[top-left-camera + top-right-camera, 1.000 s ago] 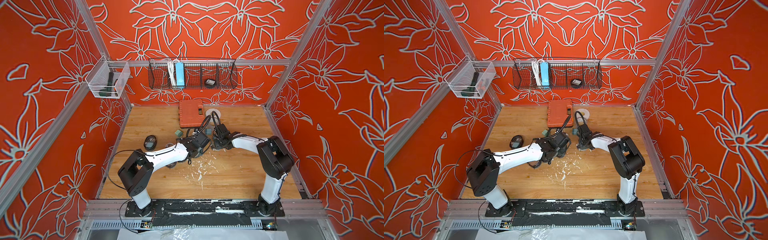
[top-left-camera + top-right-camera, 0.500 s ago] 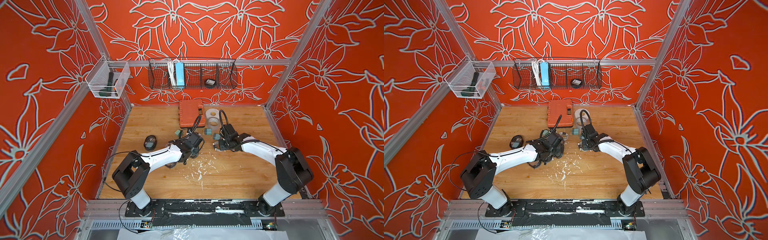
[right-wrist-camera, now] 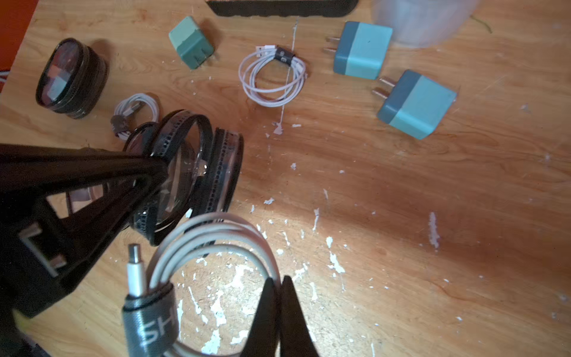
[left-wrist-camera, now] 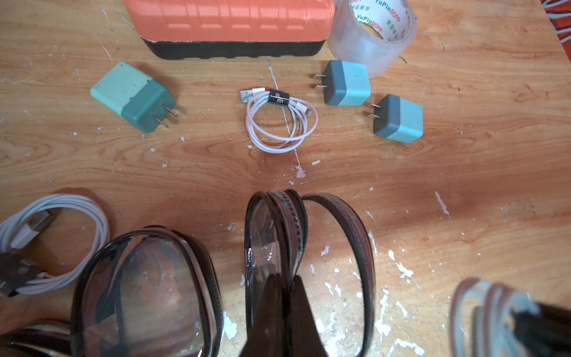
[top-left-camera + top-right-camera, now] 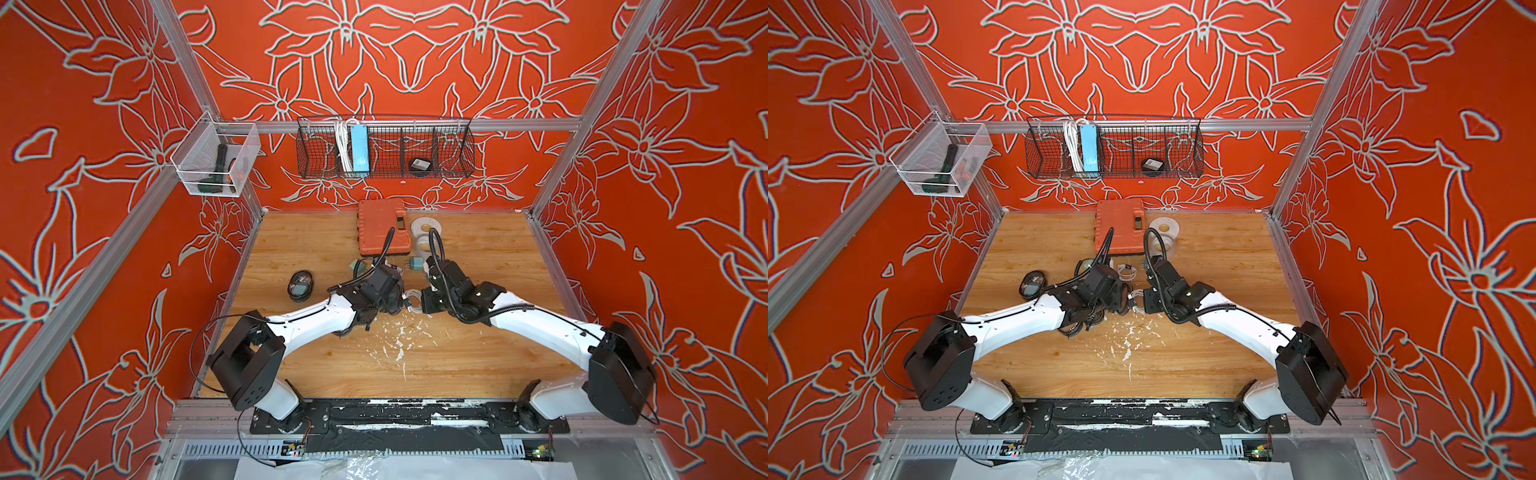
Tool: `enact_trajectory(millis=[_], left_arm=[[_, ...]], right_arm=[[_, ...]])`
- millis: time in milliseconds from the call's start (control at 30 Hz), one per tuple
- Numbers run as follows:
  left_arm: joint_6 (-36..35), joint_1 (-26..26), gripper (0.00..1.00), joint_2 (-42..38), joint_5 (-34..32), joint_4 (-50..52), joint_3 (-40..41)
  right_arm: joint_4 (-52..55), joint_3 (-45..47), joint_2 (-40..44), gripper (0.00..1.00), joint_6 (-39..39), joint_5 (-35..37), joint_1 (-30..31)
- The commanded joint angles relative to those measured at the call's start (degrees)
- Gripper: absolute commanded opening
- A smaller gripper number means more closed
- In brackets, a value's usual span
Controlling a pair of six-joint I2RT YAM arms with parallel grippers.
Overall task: Pack away charging kits
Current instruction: Place the charging cable in the storage bag.
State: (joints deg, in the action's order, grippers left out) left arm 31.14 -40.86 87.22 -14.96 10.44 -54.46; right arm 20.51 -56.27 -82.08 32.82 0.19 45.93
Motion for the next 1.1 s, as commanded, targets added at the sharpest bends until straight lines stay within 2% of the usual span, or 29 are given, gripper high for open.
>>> enact_trajectory(millis=[0,233,467,633,767,1067], left_arm=[[0.05,0.04,0.0,-0.17,0.87,-1.02,-0.12],[-0.24,0.08,0.0,-0.77,3.73,-2.55,0.48],[-0.57,0.08,0.0,-4.09,6.33,-6.48,3.34],[-1.55,0.08,0.0,-5.62,12.29,-10.55,5.16],[-1.98,0.08,0.0,-6.02,17.33,-14.28,6.6],[-1.23,0.08,0.0,-3.72,18.89,-16.56,7.26]], right_arm=[[0.49,-2.65,-2.57,0.0,2.58,2.17,1.59],[2.78,-7.56,-11.12,0.0,2.45,7.68,1.45],[4.09,-9.27,-15.48,0.0,4.07,11.15,1.16],[6.52,-12.41,-19.04,0.0,4.35,12.31,0.92],[5.51,-11.77,-19.08,0.0,4.92,12.1,0.98],[3.13,-11.28,-19.43,0.0,5.35,8.7,1.09]])
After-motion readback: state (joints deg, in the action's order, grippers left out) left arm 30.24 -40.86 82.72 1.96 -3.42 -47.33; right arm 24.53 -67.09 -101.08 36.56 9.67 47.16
